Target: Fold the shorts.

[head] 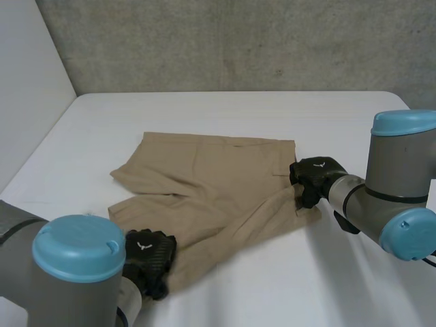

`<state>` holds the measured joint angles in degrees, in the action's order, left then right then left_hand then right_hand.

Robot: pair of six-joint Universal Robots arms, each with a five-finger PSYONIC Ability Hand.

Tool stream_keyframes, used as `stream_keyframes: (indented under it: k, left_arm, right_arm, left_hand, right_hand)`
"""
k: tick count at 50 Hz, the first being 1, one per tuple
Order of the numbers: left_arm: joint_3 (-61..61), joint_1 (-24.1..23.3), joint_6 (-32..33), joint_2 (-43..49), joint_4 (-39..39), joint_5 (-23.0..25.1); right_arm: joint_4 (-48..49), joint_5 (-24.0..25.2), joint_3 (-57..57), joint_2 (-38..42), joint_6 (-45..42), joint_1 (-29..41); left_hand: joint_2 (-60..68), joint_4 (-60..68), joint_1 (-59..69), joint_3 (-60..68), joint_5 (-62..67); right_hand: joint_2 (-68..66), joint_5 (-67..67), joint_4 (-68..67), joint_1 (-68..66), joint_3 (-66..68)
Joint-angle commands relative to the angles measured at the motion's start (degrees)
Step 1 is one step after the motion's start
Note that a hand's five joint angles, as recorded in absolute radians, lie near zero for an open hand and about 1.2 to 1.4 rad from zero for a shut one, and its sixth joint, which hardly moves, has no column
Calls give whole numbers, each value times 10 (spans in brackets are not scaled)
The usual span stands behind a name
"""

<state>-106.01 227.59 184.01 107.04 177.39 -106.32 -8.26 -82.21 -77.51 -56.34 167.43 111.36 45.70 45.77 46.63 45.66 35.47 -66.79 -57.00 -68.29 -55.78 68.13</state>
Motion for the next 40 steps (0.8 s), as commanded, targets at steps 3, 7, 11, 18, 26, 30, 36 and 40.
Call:
stream_keyframes:
  k: [3, 7, 11, 18, 26, 30, 36, 40]
  left_arm:
    - [11, 6, 75, 45, 41, -41]
    - [32, 10, 85, 45, 39, -39]
    - [82, 21, 108, 40, 39, -32]
    - [241, 123, 235, 64, 40, 29]
    - [477, 171, 332, 239, 54, 80]
    - [555, 176, 336, 313, 95, 93]
    - [638, 176, 336, 403, 159, 167]
    - [708, 177, 336, 465, 183, 193]
  right_arm:
    - [0, -1, 1, -1, -1, 0]
    - [0, -1, 3, -1, -3, 0]
    - [1, -1, 9, -2, -15, 0]
    - [16, -5, 45, -1, -44, 1]
    - [153, -42, 98, 41, -62, 10]
    - [226, -73, 138, 89, -114, 19]
    - [286, -96, 222, 179, -208, 29]
    - [298, -97, 297, 248, -249, 33]
  left_hand:
    - [343, 342, 334, 343, 345]
    - [343, 342, 334, 343, 345]
    - [343, 342, 334, 343, 345]
    - [343, 342, 334, 343, 345]
    - [343, 342, 334, 343, 345]
    - [343, 342, 334, 343, 345]
    - [343, 342, 334, 343, 345]
    - [343, 342, 334, 343, 345]
  right_hand:
    - [-132, -130, -117, -242, 119]
    - [-132, -130, -117, -242, 119]
    - [-132, -130, -117, -242, 119]
    - [-132, -130, -117, -242, 119]
    - [-132, -130, -117, -242, 119]
    - [-132, -130, -117, -242, 119]
    - [-132, -130, -117, -242, 119]
    - [-132, -130, -117, -242, 119]
